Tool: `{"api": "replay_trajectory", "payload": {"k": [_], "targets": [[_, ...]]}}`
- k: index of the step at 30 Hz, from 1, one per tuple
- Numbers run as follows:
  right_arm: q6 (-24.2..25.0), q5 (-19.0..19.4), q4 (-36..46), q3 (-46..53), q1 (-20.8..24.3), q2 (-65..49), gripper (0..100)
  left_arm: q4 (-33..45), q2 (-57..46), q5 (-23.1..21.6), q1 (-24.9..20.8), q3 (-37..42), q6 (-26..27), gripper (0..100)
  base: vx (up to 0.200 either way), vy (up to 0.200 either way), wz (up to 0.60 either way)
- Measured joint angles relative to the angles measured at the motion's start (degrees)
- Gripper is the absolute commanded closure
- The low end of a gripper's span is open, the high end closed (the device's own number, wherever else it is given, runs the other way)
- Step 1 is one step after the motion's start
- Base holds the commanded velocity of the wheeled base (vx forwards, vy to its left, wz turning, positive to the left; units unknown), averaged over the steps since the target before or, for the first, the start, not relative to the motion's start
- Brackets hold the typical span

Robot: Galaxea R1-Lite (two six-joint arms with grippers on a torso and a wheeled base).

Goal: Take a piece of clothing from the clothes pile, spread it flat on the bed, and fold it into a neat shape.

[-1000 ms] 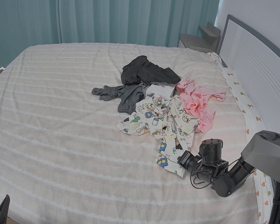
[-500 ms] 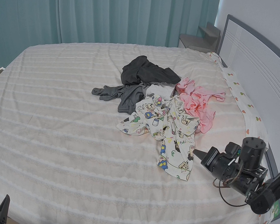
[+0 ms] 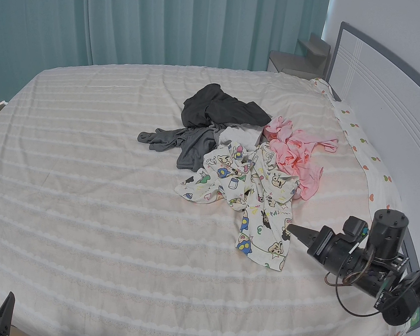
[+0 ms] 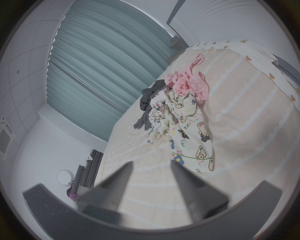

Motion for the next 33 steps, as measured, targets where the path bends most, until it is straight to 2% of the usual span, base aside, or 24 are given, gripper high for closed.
{"api": "replay_trajectory", "payload": {"k": [7, 13, 21, 33], "targets": [[-3.23, 1.23, -3.32, -4.74, -2.69, 15.36, 0, 0.00, 0.00, 0.02, 0.00, 0.00, 0.00, 0, 0.000, 0.000, 0.00], [-6.16, 1.69, 3.56, -15.58, -5.03, 23.91, 0, 0.00, 0.00, 0.00, 0.00, 0.00, 0.00, 0, 0.000, 0.000, 0.00], [-12.61, 1.85, 13.28, -27.67, -7.58, 27.62, 0, 0.00, 0.00, 0.02, 0.00, 0.00, 0.00, 0, 0.000, 0.000, 0.00], [-15.84, 1.50, 13.82, -28.76, -10.25, 28.72, 0, 0.00, 0.00, 0.02, 0.00, 0.00, 0.00, 0, 0.000, 0.000, 0.00]]}}
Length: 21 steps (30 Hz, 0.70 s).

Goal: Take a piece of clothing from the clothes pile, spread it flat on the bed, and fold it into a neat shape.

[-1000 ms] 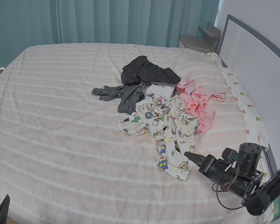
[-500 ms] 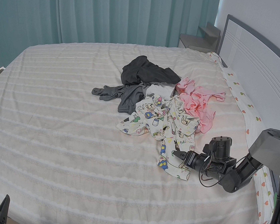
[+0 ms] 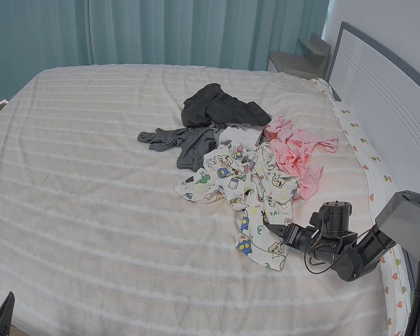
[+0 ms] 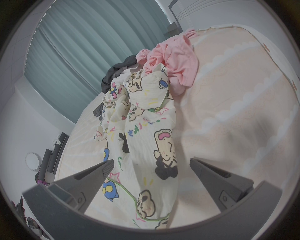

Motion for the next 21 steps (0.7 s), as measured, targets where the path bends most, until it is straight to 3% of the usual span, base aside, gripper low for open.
{"api": "replay_trajectory", "payload": {"k": [11, 12, 21], "targets": [[-0.33, 0.02, 2.29, -5.47, 2.84, 3.27, 0, 0.00, 0.00, 0.00, 0.00, 0.00, 0.00, 0, 0.000, 0.000, 0.00], [-0.33, 0.02, 3.12, -6.17, 3.19, 3.56, 100, 0.00, 0.00, -0.02, 0.00, 0.00, 0.00, 0, 0.000, 0.000, 0.00], [-0.56, 0.02, 8.40, -12.86, 6.27, 6.23, 100, 0.00, 0.00, -0.02, 0.00, 0.00, 0.00, 0, 0.000, 0.000, 0.00]]}}
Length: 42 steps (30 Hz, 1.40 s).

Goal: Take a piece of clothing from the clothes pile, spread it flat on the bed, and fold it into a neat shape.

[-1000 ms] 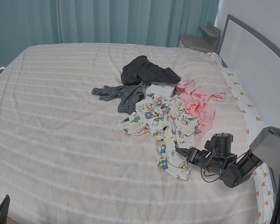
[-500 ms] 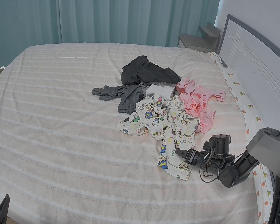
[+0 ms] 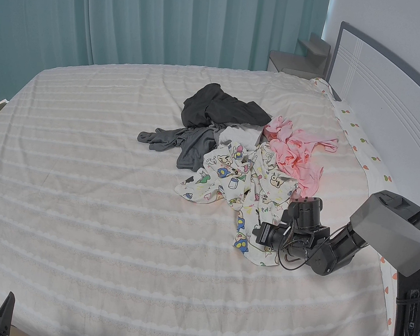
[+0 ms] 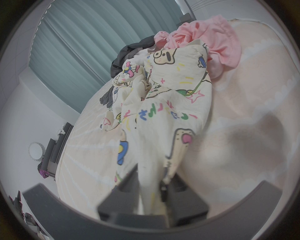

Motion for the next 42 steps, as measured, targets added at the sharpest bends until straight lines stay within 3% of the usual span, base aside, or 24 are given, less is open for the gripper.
{"api": "replay_trajectory", "payload": {"k": [12, 17, 24, 34, 42], "targets": [[1.78, 0.61, -6.55, 3.77, 0.71, -2.67, 100, 0.00, 0.00, 0.00, 0.00, 0.00, 0.00, 0, 0.000, 0.000, 0.00], [4.68, 2.35, -18.18, 12.95, 1.16, -6.55, 100, 0.00, 0.00, 0.02, 0.00, 0.00, 0.00, 0, 0.000, 0.000, 0.00], [7.91, 5.32, -25.83, 26.78, 2.83, -16.59, 100, 0.00, 0.00, 0.00, 0.00, 0.00, 0.07, 0, 0.000, 0.000, 0.00], [10.46, 8.63, -26.93, 33.12, 5.42, -34.10, 100, 0.00, 0.00, -0.22, 0.00, 0.00, 0.11, 0, 0.000, 0.000, 0.00], [10.63, 10.73, -18.94, 31.83, 7.81, -47.63, 100, -0.60, 0.44, -0.91, -0.21, -1.66, -2.79, 0, 0.000, 0.000, 0.00]]}}
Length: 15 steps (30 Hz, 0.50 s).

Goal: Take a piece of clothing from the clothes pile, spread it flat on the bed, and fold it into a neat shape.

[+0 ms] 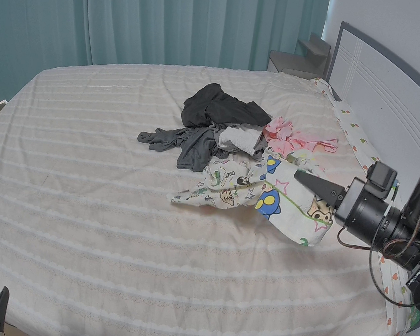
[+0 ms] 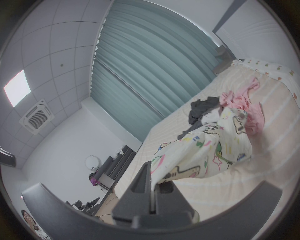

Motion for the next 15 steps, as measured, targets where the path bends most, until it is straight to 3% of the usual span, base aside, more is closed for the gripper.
{"api": "replay_trajectory", "payload": {"k": [3, 6, 11, 15], "targets": [[0.02, 1.02, 3.82, -1.66, 0.67, -3.35, 100, -0.11, 1.83, -1.29, -0.34, -4.35, -2.49, 0, 0.000, 0.000, 0.00], [0.02, 2.08, 7.91, -4.33, 1.58, -6.23, 100, -0.43, 5.83, -5.94, -1.05, -11.02, -3.78, 0, 0.000, 0.000, 0.00], [-0.02, 3.24, 13.49, -9.56, 3.43, -9.73, 100, -0.76, 16.80, -19.93, -2.54, -19.04, -3.72, 0, 0.000, 0.000, 0.00], [-0.15, 3.75, 16.97, -13.67, 4.97, -11.43, 100, -0.84, 26.79, -27.73, -3.64, -21.71, -1.54, 0, 0.000, 0.000, 0.00]]}}
